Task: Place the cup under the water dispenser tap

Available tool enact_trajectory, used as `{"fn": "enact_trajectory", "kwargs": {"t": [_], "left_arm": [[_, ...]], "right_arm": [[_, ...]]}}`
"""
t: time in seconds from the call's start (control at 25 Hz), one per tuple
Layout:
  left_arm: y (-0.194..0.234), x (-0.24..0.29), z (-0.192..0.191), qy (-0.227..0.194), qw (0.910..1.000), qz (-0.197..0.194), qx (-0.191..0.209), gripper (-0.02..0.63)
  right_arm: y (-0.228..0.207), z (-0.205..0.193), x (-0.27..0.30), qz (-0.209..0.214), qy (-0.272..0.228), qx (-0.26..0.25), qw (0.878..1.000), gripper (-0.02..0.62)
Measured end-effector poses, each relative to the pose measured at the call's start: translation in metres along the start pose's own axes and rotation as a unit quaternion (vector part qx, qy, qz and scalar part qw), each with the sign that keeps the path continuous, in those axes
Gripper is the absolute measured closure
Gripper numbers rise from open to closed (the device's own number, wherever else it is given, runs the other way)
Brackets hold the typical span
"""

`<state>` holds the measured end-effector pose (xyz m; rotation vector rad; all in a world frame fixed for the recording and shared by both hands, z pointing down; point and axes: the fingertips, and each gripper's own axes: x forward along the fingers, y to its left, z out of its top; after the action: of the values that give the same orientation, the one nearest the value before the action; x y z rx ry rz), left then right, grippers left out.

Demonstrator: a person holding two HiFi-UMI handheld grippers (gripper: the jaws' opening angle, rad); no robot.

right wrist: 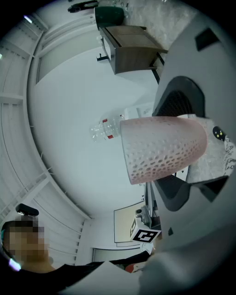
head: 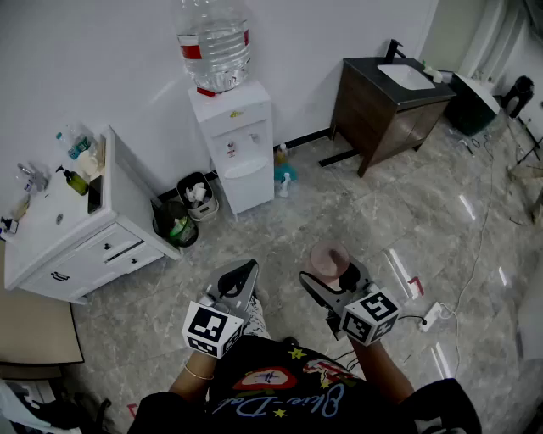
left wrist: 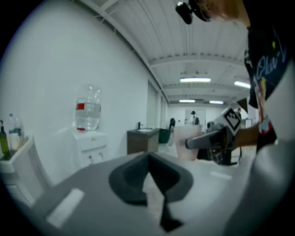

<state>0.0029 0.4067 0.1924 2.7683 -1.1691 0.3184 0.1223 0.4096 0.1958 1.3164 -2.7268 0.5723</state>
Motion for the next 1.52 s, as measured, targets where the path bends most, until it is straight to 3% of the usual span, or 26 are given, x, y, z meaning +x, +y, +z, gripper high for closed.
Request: {"fn": "enact_trajectory", "kwargs": {"t": [0.16, 0.36, 0.6, 0.8, 0.96, 1.08, 1.2, 1.52], "left_arm": [[0.061, 0.047, -0.002, -0.005, 1.0000, -0.001, 0.005, 0.607], [0.148, 0.118, 0.011, -0.021, 0.9994, -0.021, 0.016, 0.607], [0.246, 0.181, 0.002, -0.030, 0.9986, -0.003, -0.045, 0.608], [0.289, 0.233, -0.055, -0.001, 0.9954, 0.023, -0.093, 0.608], [0.320, 0.269, -0.110, -0.015, 0.9848, 0.067, -0.159, 0.607], [0.342, 0.291, -0.149, 0.003, 0.9821, 0.102, -0.158, 0.608], [0.344, 0.302, -0.179, 0.016, 0.9776, 0.107, -0.180, 0.608], [0.366, 0.321, -0.225, 0.042, 0.9758, 0.114, -0.182, 0.607]], "right_arm": [[-0.025, 0.018, 0.071, 0.010, -0.017, 0.028, 0.999, 0.230], [-0.069, 0.049, 0.184, -0.012, -0.030, 0.018, 0.999, 0.230], [-0.144, 0.054, 0.302, -0.058, -0.022, -0.013, 0.998, 0.230], [-0.206, 0.015, 0.375, -0.042, -0.020, -0.021, 0.999, 0.230], [-0.254, -0.035, 0.439, -0.016, -0.009, -0.025, 1.000, 0.230], [-0.295, -0.088, 0.486, -0.019, 0.021, -0.034, 0.999, 0.230], [-0.322, -0.134, 0.525, -0.022, 0.050, -0.065, 0.996, 0.230], [-0.360, -0.172, 0.608, -0.040, 0.026, -0.080, 0.996, 0.230]]}}
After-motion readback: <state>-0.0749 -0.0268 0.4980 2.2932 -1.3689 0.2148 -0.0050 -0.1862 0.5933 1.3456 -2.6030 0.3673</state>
